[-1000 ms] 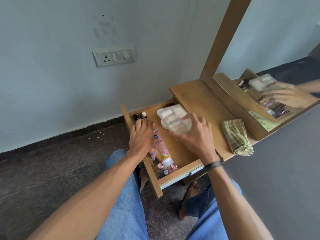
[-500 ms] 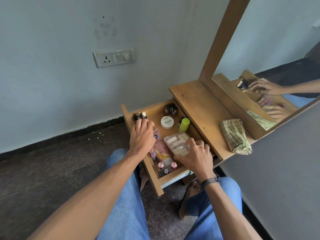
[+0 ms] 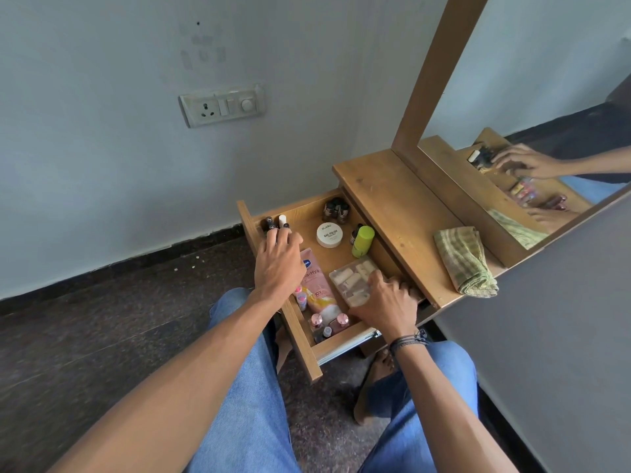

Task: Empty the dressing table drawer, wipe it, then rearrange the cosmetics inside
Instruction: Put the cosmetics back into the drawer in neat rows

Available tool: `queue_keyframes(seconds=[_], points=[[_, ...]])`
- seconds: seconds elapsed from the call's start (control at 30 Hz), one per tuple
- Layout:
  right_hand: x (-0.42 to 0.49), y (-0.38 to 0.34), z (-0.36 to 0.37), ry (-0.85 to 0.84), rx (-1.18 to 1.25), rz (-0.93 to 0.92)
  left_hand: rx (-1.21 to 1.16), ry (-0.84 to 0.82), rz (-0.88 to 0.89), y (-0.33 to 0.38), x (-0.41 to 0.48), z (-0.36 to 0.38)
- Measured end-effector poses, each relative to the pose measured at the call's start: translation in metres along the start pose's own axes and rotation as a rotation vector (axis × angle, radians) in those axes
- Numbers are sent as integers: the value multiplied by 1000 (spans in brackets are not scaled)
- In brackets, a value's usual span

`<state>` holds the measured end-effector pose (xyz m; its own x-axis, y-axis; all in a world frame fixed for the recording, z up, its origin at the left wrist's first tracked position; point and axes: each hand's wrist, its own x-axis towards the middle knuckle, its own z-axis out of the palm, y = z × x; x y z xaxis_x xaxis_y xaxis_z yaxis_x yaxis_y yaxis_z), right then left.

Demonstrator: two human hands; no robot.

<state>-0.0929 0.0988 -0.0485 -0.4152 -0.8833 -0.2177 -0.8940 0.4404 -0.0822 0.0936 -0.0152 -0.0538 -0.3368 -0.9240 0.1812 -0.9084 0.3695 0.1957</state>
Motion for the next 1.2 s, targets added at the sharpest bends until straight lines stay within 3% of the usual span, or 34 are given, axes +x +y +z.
queue_keyframes(seconds=[0.37,0.6,0.73,0.83,1.0,1.1,1.2], points=[[5,-3,1,-42,-60,34,4,32,8,-1,0,3],[-19,6,26,238,200,-73,-114,141,3,-4,1,3],[-30,21,48,440,385,-168,-330,210,-57,-2,-4,-1],[-32,26,47,478,485,-175,-585,335,-222,3,-18,-7],[-37,33,46,538,585,-108,-1107,444,-732,1,-51,-10],[-37,34,47,551,603,-104,-1258,374,-804,-2,-68,-1],[-36,33,47,545,592,-113,-1251,286,-765,-1,-75,5]])
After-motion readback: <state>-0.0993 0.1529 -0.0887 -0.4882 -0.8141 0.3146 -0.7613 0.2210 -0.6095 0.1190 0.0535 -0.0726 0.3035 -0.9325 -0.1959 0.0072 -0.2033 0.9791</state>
